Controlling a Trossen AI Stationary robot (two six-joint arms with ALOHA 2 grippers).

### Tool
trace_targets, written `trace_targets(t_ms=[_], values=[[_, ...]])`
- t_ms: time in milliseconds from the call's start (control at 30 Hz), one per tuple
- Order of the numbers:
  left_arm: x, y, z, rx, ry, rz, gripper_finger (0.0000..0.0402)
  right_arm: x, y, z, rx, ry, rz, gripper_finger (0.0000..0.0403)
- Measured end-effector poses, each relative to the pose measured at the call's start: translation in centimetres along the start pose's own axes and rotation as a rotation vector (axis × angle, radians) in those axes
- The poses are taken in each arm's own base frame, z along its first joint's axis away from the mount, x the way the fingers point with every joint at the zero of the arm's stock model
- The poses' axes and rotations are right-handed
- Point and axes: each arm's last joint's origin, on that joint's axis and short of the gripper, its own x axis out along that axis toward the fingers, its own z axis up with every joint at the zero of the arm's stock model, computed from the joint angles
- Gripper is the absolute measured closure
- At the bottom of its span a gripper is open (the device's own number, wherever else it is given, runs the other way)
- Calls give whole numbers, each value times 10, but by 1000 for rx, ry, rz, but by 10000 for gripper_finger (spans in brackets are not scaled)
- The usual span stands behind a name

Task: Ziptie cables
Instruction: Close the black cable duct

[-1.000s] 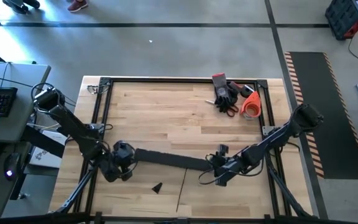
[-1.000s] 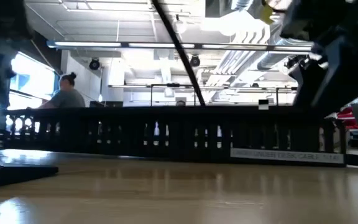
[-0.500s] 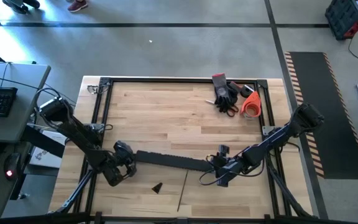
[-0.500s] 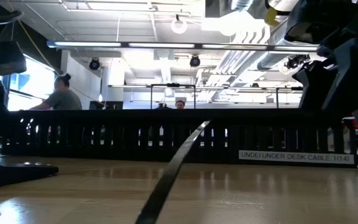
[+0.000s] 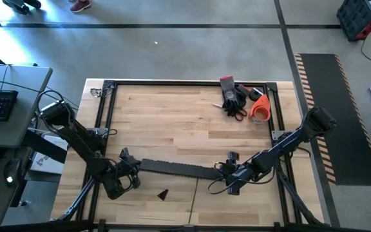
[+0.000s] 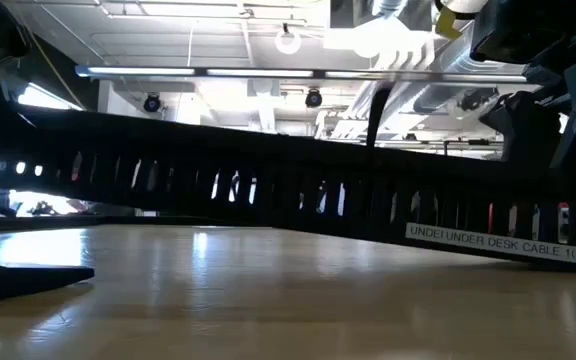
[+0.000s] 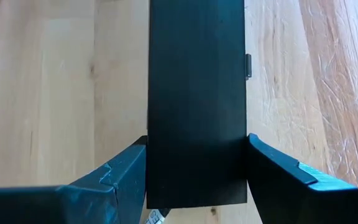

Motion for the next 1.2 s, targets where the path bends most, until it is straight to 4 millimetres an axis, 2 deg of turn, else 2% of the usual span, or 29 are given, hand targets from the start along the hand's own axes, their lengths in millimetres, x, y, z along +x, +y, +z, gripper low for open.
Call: trace_targets(t_ms=[200,367,533,700,800,933,1067,1133,1200], values=[[4,2,-3,-59,20,27,401,0,-1,0,13,3,-7,190],[5,1,-9,-125,194,-2,401,1,-1,-1,4,8,-4,190],[-4,2,-14,-173,382,-32,401,1,-1,-1,0,12,0,190],[-23,-1,-12,-188,498,-137,401,1,-1,-1,-1,17,4,190],[-36,-8,-4,-164,398,-254,401,1,-1,-1,-6,18,5,189],[-40,-17,10,-131,66,-278,401,1,-1,-1,-8,16,7,174],[-27,-17,23,-112,-87,-193,402,3,-1,-2,-8,33,18,150],[-19,-17,29,-105,-108,-159,402,5,-3,-8,-20,74,0,139],[-9,-17,36,-89,-93,-147,402,3,-2,-4,-14,55,9,132]])
